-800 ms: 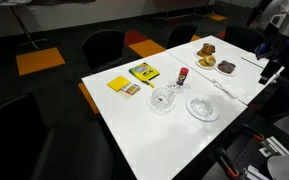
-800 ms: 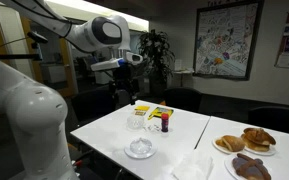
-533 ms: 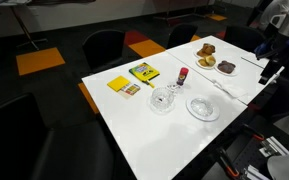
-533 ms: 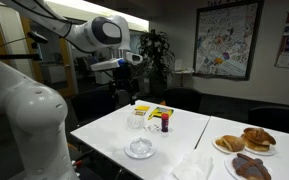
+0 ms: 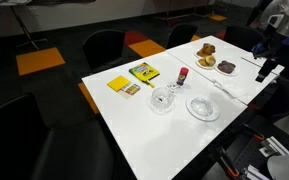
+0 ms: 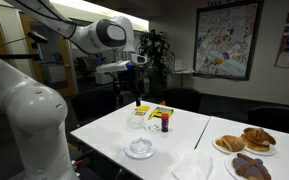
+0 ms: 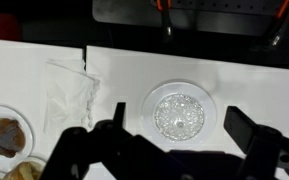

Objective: Cover the glass jar with the glass lid

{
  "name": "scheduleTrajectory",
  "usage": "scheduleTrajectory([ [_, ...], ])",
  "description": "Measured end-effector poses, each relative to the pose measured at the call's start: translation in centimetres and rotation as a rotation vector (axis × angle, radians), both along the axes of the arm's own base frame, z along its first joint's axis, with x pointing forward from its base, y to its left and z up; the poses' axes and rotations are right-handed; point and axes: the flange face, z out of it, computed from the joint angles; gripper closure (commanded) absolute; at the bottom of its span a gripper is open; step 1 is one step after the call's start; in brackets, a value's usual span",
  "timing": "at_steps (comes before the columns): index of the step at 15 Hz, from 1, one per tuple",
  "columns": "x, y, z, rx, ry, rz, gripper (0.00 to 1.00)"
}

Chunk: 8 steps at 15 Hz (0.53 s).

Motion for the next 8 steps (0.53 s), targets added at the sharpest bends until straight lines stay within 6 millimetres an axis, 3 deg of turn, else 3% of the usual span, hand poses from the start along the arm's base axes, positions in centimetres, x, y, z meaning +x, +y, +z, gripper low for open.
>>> scheduleTrajectory([
  [5, 2.6, -4.3, -3.1, 0.032, -0.082, 0.185, 0.0],
  [8, 4.3, -5.3, -5.4, 0.036, -0.128, 0.313, 0.0],
])
